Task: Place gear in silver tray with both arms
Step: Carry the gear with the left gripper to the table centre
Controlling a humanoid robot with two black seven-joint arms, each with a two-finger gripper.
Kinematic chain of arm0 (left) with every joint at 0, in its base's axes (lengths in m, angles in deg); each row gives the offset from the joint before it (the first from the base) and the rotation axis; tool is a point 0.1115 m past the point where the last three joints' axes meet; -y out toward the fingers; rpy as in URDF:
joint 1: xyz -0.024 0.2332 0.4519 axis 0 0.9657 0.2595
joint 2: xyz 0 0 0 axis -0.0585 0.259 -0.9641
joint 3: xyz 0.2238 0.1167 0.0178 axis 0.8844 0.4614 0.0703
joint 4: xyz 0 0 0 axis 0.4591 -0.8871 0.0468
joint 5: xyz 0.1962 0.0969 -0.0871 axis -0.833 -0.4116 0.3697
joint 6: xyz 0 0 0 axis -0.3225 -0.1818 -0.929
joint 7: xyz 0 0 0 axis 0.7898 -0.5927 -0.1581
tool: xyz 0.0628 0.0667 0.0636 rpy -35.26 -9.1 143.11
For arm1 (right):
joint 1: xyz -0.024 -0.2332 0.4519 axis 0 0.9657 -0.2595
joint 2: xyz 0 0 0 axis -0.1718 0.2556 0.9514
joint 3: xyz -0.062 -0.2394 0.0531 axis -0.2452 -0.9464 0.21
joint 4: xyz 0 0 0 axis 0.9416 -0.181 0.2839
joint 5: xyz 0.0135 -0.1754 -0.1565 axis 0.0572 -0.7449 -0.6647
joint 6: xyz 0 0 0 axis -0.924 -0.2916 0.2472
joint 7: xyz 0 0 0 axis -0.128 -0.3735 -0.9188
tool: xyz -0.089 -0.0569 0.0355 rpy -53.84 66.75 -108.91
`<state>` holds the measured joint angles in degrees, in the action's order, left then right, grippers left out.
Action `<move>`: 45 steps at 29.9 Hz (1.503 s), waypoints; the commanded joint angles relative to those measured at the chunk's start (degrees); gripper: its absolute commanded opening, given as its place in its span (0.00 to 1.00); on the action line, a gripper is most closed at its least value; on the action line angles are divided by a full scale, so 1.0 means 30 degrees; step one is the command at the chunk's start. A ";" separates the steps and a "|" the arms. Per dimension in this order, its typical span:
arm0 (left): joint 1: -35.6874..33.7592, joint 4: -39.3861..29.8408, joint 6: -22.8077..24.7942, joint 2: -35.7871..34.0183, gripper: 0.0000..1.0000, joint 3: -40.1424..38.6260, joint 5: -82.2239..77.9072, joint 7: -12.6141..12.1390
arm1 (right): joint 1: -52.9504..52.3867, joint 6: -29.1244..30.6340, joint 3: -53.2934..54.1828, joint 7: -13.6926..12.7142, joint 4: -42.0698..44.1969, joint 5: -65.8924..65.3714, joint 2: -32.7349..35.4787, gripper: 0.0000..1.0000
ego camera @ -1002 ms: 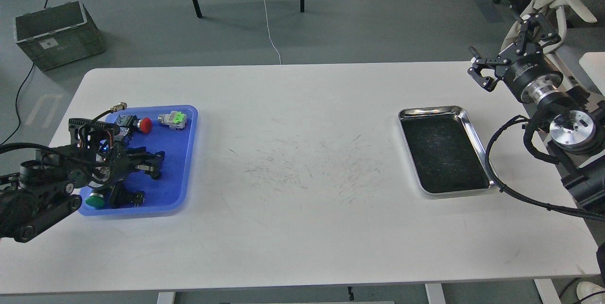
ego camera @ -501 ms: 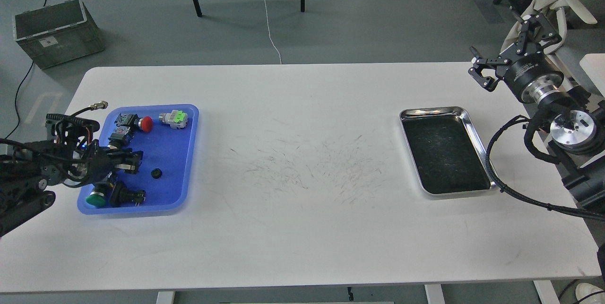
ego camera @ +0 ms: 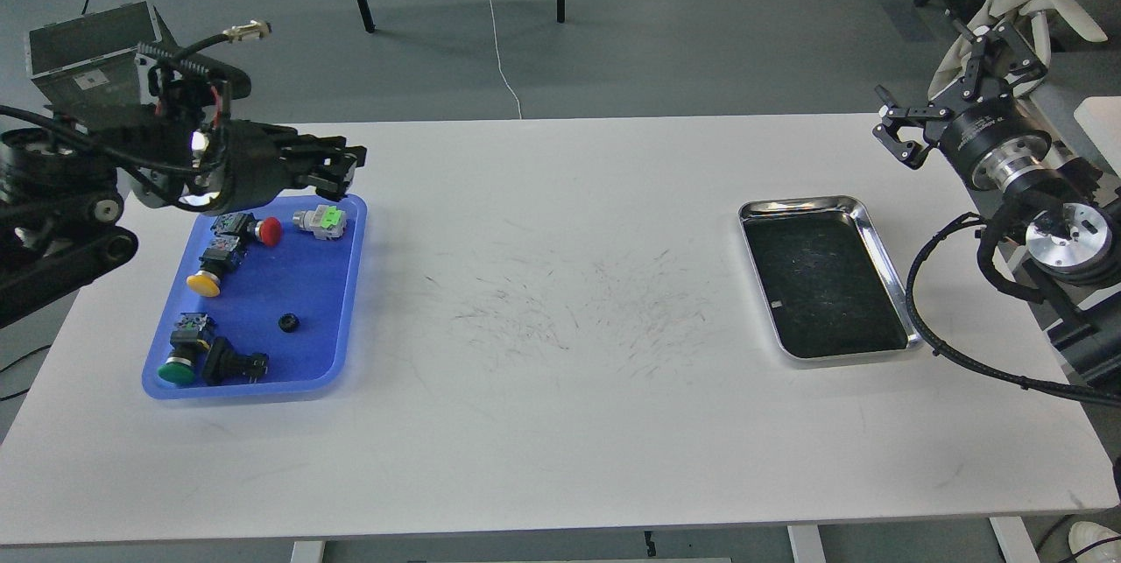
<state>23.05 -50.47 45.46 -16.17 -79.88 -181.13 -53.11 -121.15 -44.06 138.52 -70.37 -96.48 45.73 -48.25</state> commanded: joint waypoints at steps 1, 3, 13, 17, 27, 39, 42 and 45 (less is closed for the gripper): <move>-0.0100 0.0797 -0.0305 0.2933 0.12 0.0022 -0.0160 -0.0680 | -0.0116 0.0140 -0.0073 0.0002 0.0569 -0.0010 0.0174 0.99; 0.0017 0.2083 -0.0598 0.5069 0.12 0.0197 -0.0189 -0.0886 | -0.0146 0.0140 -0.0102 0.0002 0.0600 -0.0010 0.0175 0.99; 0.0925 0.8121 -0.2063 1.4603 0.12 0.0403 -0.0453 -0.1678 | 0.0000 0.0140 -0.0131 0.0002 0.0717 -0.0010 0.0263 0.99; 0.1831 0.9529 -0.2765 1.4603 0.12 0.0403 -0.0599 -0.1678 | 0.0030 0.0140 -0.0131 0.0002 0.0688 -0.0010 0.0233 0.99; 0.3679 1.0177 -0.3587 1.4603 0.12 0.0286 -0.2006 -0.1825 | 0.0030 0.0169 -0.0131 0.0002 0.0688 -0.0010 0.0233 0.99; 0.4675 0.8389 -0.3968 1.4603 0.12 0.0667 -0.2094 -0.2381 | 0.0059 0.0169 -0.0131 0.0031 0.0659 -0.0010 0.0116 0.99; 0.5025 0.8389 -0.4056 1.4603 0.12 0.0725 -0.2298 -0.2381 | 0.0030 0.0169 -0.0131 0.0031 0.0659 -0.0010 0.0116 0.99; 0.5641 0.8302 -0.4202 1.4603 0.13 0.0755 -0.2649 -0.2381 | 0.0030 0.0169 -0.0102 0.0031 0.0659 0.0019 0.0116 0.99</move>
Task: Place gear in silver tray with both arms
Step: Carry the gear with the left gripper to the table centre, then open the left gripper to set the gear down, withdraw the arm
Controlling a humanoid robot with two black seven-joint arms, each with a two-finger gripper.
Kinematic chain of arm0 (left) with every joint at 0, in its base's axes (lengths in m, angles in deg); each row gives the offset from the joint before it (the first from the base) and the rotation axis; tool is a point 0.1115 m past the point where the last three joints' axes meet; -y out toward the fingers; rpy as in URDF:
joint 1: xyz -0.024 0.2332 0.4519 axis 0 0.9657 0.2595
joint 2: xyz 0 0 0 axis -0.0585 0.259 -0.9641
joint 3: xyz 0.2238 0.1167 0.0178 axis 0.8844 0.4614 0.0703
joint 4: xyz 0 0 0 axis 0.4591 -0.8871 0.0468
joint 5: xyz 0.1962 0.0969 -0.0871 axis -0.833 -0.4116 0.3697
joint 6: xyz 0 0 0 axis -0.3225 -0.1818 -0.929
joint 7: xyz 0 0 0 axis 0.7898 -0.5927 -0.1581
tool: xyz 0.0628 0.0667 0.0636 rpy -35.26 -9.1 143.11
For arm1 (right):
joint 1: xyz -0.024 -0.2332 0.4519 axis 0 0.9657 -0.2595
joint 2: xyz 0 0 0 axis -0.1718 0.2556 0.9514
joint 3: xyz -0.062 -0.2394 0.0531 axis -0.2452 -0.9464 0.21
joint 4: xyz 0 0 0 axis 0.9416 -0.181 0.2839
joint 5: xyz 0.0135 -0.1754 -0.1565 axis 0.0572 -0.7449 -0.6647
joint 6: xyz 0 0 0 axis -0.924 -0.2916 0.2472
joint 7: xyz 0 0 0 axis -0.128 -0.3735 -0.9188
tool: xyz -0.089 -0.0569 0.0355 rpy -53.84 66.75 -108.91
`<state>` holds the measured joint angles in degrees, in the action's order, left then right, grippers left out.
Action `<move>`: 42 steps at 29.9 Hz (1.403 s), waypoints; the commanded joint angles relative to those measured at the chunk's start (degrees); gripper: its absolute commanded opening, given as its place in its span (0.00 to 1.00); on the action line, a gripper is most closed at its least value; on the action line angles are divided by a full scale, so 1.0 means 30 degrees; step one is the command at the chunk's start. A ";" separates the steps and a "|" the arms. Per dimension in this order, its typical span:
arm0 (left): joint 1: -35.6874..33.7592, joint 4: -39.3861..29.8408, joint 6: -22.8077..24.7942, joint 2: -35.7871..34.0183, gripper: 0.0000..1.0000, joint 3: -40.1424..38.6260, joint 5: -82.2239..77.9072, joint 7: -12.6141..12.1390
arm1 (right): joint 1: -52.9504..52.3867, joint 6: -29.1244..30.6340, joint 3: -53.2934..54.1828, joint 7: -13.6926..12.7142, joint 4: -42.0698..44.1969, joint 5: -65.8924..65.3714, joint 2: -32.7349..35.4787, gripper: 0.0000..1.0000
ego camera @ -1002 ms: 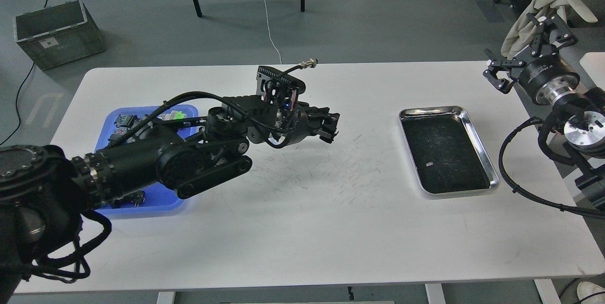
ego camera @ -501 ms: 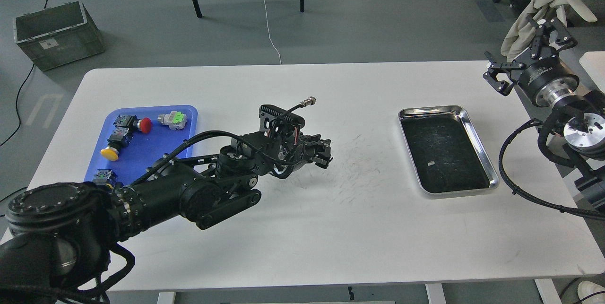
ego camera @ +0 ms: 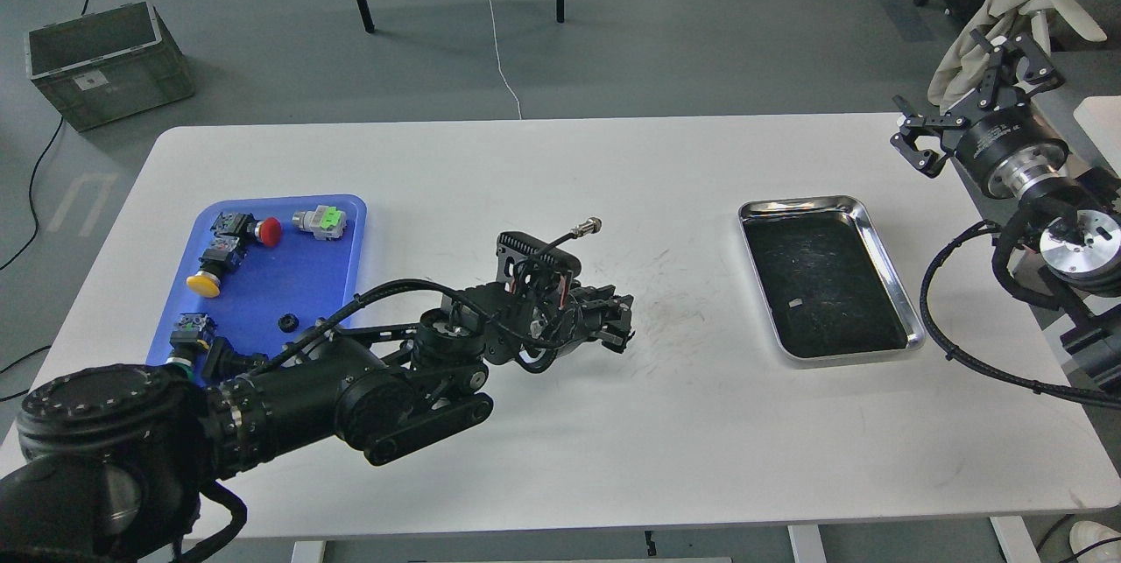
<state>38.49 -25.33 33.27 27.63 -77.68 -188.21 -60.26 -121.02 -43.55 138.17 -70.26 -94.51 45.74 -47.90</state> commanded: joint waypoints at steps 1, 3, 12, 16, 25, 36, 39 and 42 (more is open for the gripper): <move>0.0698 -0.0139 -0.0197 0.0000 0.14 0.0019 -0.0406 0.0029 | -0.0015 -0.0003 0.0012 -0.0002 0.0001 0.0018 0.0001 0.99; 0.1021 -0.0169 -0.0402 0.0000 0.16 0.0019 -0.0582 0.0029 | -0.0015 -0.0003 0.0012 -0.0002 0.0001 0.0018 0.0030 0.99; 0.1168 -0.0989 -0.0578 0.0000 0.36 0.0019 -0.0641 0.0058 | 0.0014 -0.0003 -0.0017 -0.0002 0.0001 0.0018 -0.0087 0.99; 0.1198 -0.0989 -0.1250 0.0000 0.48 0.0019 -0.0641 0.0234 | 0.0044 -0.0033 -0.0017 -0.0002 0.0001 0.0018 -0.0116 0.99; 0.1139 -0.1194 -0.2365 0.0000 0.82 0.0019 -0.0378 0.0263 | 0.0073 -0.0033 -0.0017 -0.0002 0.0031 0.0017 -0.0116 0.99; -0.0530 0.0122 -0.4763 0.0000 0.97 -0.4427 0.4190 0.0086 | -0.0044 -0.0179 -0.0046 -0.0031 -0.0057 -0.0012 -0.0146 0.99; -0.0501 0.0037 -0.6257 0.0000 0.97 -0.6215 0.5621 0.0146 | -0.0190 -0.0179 -0.0221 -0.0060 -0.0145 -0.0012 -0.0175 0.99; -0.0531 -0.0110 -0.7401 -0.0087 0.97 -0.7214 0.8605 0.0292 | -0.1007 -0.0267 -0.1214 -0.0031 -0.0116 -0.0012 -0.0204 0.99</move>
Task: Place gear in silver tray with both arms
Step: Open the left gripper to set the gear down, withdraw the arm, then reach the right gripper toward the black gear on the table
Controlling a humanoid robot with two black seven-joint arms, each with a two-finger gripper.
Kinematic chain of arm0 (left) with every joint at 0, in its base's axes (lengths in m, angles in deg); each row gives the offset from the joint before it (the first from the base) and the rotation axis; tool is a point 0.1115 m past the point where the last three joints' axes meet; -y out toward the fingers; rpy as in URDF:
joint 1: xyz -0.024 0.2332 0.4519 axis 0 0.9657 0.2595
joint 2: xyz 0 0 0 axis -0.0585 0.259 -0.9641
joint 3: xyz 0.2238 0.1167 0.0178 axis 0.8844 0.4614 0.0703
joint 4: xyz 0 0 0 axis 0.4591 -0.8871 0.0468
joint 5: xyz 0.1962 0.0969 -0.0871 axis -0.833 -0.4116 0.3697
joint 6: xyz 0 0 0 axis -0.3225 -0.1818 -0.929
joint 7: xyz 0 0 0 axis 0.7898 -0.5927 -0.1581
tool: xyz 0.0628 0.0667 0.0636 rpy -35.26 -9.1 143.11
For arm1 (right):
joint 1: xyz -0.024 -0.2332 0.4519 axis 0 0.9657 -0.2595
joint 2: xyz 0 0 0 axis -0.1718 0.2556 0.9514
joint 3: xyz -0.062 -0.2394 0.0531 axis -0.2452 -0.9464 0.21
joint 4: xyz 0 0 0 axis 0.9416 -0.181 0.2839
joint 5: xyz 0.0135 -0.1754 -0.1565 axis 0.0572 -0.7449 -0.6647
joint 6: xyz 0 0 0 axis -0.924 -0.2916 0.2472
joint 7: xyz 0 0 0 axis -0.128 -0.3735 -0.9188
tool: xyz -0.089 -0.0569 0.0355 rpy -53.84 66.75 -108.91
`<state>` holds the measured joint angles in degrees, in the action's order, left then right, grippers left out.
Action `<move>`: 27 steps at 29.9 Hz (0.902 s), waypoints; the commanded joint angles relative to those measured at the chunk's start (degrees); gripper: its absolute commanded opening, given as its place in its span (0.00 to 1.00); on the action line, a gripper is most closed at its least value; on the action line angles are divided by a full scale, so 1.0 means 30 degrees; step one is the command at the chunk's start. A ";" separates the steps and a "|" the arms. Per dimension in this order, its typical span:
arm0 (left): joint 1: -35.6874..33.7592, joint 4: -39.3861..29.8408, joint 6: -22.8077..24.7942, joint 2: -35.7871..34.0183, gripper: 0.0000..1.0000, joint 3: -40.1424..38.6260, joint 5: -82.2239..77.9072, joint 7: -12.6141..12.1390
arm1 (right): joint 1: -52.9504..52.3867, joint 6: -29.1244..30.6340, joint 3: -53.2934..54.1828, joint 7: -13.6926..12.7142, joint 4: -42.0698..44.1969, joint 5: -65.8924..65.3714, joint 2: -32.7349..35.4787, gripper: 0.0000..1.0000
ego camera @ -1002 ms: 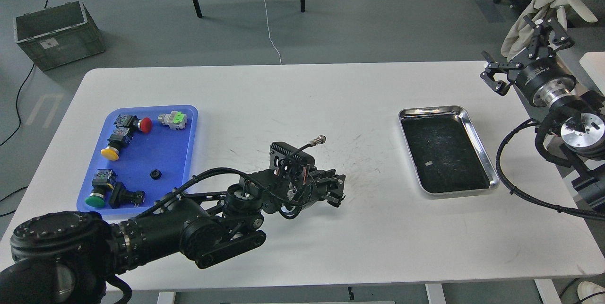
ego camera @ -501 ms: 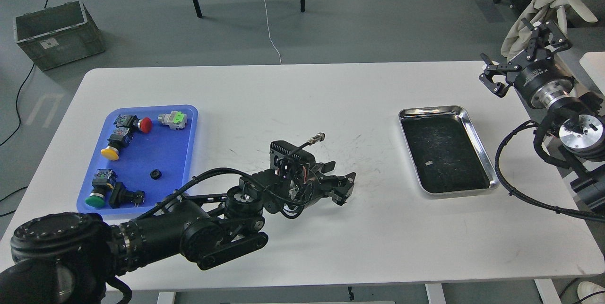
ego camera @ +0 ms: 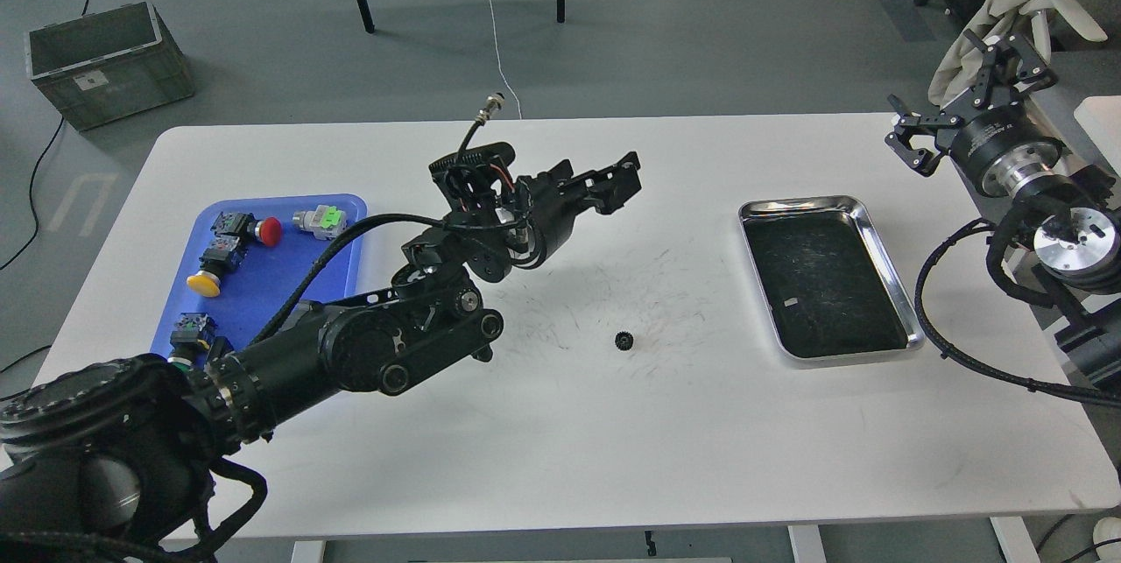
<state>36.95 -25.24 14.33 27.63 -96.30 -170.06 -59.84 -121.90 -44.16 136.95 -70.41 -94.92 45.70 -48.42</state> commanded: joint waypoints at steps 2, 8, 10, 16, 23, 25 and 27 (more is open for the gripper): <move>0.0011 -0.0138 -0.1413 -0.1194 0.97 -0.1360 0.4782 0.0476 | -0.1447 -0.0062 -0.1742 0.0017 0.0021 0.0002 -0.0032 0.99; 0.0069 -0.0372 -0.1209 -0.3774 0.97 -0.3088 1.1874 0.1971 | -0.3732 -0.0092 -0.5227 -0.0100 -0.0038 0.0002 -0.0062 0.99; 0.0215 -0.0431 -0.0888 -0.4099 0.97 -0.4110 1.3518 0.2176 | -0.4493 -0.0091 -0.6546 -0.0158 -0.0038 -0.0144 -0.0120 0.99; 0.1678 -0.0431 0.3030 -0.5153 0.97 -0.6750 1.6566 0.2557 | -0.6808 0.0026 -1.0004 -0.0333 -0.0155 -0.2308 -0.0792 0.99; 0.2208 0.1206 0.6929 -0.6266 0.97 -0.7661 2.2102 0.4021 | -0.8333 0.0055 -1.2321 -0.1680 -0.0506 -0.6174 -0.2549 0.99; 0.2237 0.1822 0.8831 -0.6792 0.97 -0.7661 2.3421 0.4052 | -0.8801 0.0114 -1.2907 -0.2235 -0.0886 -0.7784 -0.3077 0.99; 0.2295 0.2495 1.0502 -0.7174 0.97 -0.7690 2.4535 0.4052 | -0.9241 0.0143 -1.3667 -0.2879 -0.1558 -0.9190 -0.3487 0.99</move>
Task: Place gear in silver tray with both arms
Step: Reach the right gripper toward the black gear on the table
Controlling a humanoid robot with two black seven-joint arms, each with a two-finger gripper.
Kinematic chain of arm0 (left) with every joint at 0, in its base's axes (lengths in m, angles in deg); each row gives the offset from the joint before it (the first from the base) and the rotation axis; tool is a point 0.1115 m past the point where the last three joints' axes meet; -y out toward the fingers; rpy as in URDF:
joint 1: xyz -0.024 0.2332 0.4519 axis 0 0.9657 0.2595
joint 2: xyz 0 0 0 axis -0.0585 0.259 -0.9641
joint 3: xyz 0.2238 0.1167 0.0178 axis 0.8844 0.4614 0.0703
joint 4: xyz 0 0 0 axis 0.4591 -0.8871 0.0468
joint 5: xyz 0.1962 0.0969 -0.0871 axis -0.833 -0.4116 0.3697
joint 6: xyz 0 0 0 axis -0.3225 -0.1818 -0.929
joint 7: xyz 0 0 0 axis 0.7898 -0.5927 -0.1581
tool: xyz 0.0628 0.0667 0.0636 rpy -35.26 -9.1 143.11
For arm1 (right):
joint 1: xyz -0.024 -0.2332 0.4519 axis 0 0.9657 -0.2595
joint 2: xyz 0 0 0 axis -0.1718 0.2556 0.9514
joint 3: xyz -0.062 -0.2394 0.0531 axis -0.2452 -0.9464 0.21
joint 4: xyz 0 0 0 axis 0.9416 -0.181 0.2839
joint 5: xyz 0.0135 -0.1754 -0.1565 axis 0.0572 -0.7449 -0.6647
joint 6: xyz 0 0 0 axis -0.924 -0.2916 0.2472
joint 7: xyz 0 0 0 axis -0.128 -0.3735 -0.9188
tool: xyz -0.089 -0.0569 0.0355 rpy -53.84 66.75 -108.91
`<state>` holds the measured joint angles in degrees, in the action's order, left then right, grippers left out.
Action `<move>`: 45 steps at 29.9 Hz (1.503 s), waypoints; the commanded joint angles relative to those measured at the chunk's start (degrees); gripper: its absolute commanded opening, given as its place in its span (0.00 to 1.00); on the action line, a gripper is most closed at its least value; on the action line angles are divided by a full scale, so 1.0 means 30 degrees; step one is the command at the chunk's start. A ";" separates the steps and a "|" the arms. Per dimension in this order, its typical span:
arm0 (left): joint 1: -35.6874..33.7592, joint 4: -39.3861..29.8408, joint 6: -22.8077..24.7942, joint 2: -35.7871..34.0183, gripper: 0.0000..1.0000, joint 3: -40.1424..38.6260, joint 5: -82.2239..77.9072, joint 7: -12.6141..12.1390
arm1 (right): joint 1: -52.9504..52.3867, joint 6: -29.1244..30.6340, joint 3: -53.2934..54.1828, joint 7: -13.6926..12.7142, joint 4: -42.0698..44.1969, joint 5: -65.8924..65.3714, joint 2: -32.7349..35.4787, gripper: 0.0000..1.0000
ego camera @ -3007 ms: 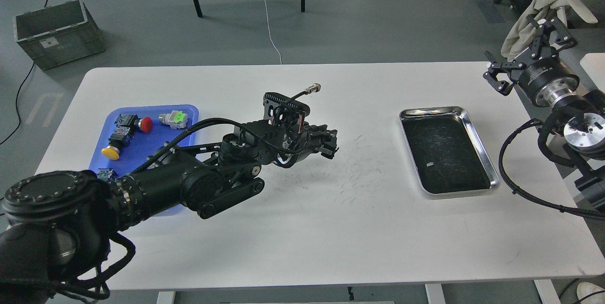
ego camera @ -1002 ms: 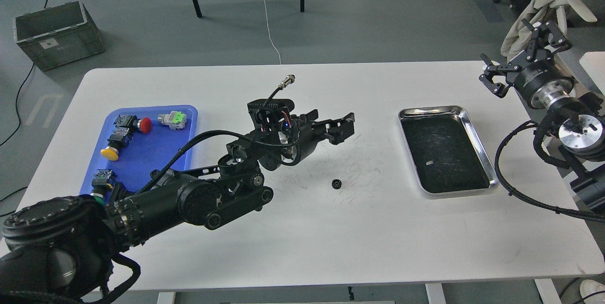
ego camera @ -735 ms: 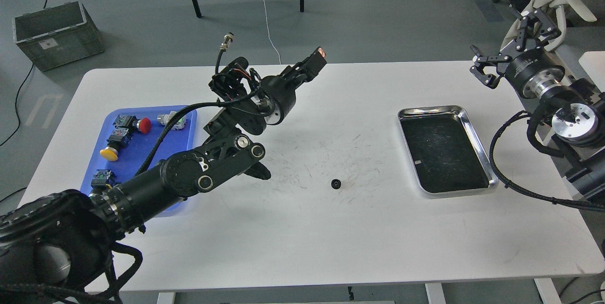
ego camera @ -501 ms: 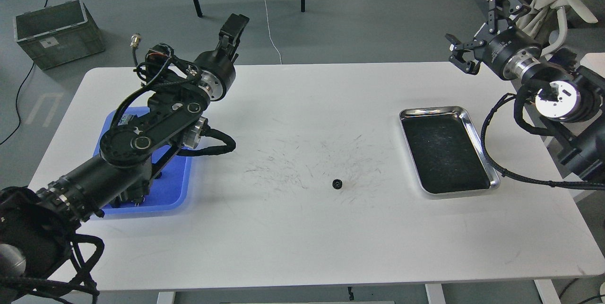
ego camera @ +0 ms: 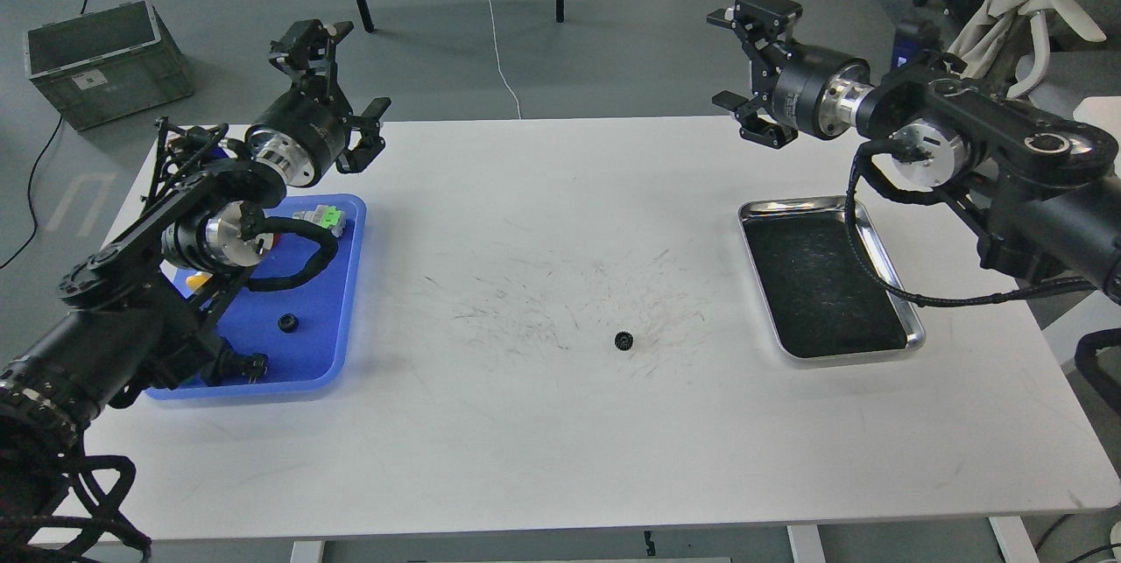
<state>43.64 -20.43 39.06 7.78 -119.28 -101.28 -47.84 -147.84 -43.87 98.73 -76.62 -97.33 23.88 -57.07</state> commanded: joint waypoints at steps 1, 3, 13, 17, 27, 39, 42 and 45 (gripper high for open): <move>0.0096 0.1242 0.3078 -0.0762 0.97 -0.0030 0.2077 0.0052 | -0.0828 0.0046 -0.1367 -0.1192 -0.1251 -0.2622 -0.0838 0.99; 0.0096 0.1799 0.4108 -0.0968 0.98 -0.0030 0.2578 0.0052 | -0.1238 0.0075 -0.2246 -0.1633 -0.1956 -0.3533 -0.1248 0.99; 0.0300 0.2944 0.4581 -0.1349 0.98 -0.0030 0.2785 0.0667 | -0.4373 0.1593 -0.9512 -0.2979 -0.2516 -0.4270 -0.6172 0.99; 0.0447 0.2944 0.4551 -0.1847 0.98 -0.0030 0.2785 0.0725 | -0.4960 0.3345 -1.0919 -0.4123 -0.2516 -0.4299 -0.6172 0.99; 0.0946 0.2944 0.4580 -0.2551 0.98 -0.0030 0.2814 0.0755 | -0.5636 0.3345 -1.2680 -0.6293 -0.2252 -0.3657 -0.6172 0.99; 0.1180 0.2944 0.4551 -0.2493 0.98 -0.0001 0.2785 0.1429 | -0.4787 0.3345 -1.2913 -0.6410 -0.2340 -0.1223 -0.6172 0.99; 0.1180 0.2944 0.4551 -0.2434 0.98 -0.0001 0.2785 0.1429 | -0.4377 0.3345 -1.3616 -0.6469 -0.2340 -0.1194 -0.6172 0.99; 0.1180 0.2944 0.4551 -0.2405 0.98 -0.0001 0.2785 0.1429 | -0.4141 0.3345 -1.3764 -0.6499 -0.2311 -0.1223 -0.6172 0.99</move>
<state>47.18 -11.60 52.73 0.44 -119.28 -92.93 -43.56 -160.88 -33.83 57.98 -96.02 -104.36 20.30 -75.59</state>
